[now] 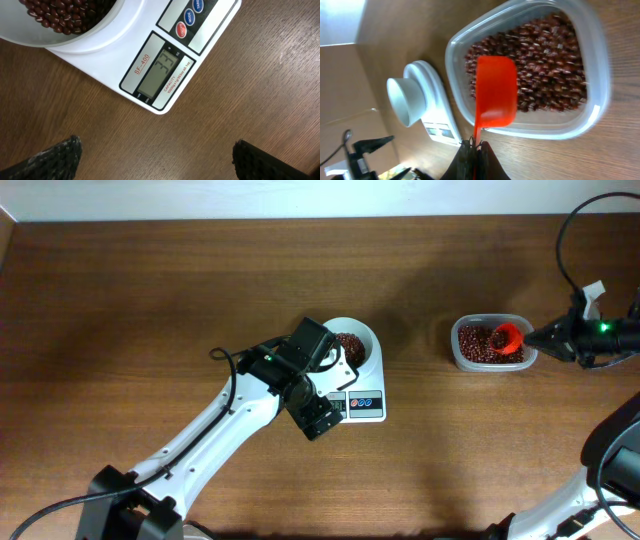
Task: Scoop item into bowl and weigh 50g on scale
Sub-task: 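Dip the scoop into the beans to refill it, then carry the filled scoop over the white bowl with the right gripper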
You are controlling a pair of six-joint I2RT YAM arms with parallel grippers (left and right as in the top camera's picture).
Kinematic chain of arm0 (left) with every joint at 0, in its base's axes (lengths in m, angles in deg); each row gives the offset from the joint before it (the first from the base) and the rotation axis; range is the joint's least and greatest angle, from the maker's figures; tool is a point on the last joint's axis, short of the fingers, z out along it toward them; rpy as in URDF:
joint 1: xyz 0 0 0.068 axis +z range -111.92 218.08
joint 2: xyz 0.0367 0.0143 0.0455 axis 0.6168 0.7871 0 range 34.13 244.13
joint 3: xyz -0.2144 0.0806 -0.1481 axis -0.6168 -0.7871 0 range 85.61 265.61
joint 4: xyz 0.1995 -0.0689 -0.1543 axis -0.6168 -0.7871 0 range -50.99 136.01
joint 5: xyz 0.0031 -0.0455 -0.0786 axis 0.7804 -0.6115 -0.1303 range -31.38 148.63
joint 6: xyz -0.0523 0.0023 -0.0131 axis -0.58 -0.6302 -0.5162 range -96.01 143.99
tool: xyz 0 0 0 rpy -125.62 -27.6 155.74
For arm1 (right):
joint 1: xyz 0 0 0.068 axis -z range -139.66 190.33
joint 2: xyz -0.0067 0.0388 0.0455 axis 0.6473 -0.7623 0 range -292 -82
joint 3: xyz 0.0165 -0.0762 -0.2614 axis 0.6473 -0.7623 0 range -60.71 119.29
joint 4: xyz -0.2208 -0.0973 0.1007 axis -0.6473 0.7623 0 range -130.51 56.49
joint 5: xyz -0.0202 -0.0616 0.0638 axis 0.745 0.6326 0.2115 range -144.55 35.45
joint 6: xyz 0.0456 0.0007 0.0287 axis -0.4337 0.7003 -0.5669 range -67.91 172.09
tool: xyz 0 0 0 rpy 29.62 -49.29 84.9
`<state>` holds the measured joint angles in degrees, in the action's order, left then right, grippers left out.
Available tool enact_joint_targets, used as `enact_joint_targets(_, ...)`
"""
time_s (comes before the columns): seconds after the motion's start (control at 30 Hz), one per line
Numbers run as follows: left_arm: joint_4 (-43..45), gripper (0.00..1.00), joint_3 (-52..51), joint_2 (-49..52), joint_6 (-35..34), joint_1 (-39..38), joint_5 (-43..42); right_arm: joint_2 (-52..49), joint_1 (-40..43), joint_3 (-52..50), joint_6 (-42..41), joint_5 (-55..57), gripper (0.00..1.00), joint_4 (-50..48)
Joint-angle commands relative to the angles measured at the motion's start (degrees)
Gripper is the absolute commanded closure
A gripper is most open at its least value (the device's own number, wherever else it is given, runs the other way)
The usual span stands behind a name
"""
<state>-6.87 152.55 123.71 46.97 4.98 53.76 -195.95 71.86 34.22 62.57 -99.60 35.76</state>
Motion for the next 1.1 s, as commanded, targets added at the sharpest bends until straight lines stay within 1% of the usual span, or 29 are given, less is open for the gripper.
enact_joint_targets(0.0,0.13,0.01,-0.39,-0.35,0.74,-0.17,0.20,-0.63,0.15,1.20,0.68,-7.61,0.96,0.13)
enact_joint_targets(0.3,0.13,0.01,-0.39,-0.35,0.74,-0.17,0.20,-0.63,0.00,1.20,1.33,-8.81,0.96,1.18)
enact_joint_targets(0.43,0.13,0.01,-0.39,-0.35,0.74,-0.17,0.20,-0.61,-0.11,1.18,1.38,-14.10,0.96,1.14)
enact_joint_targets(0.5,0.13,0.01,-0.39,-0.35,0.74,-0.17,0.20,-0.63,-1.20,1.18,1.55,-14.60,0.96,1.11)
enact_joint_targets(0.67,0.13,0.01,-0.39,-0.35,0.74,-0.17,0.20,-0.63,-6.99,1.18,1.53,-14.97,0.96,0.76)
enact_joint_targets(0.8,0.13,0.01,-0.39,-0.35,0.74,-0.17,0.20,-0.63,-13.49,1.18,1.51,-15.45,0.96,0.22)
enact_joint_targets(0.93,0.11,0.01,-0.39,-0.35,0.74,-0.17,0.20,-0.63,-21.59,1.20,1.25,-20.68,0.96,-1.46)
enact_joint_targets(1.07,0.13,0.01,-0.39,-0.35,0.74,-0.20,0.20,-0.63,-28.89,1.20,1.09,-20.96,0.96,-3.43)
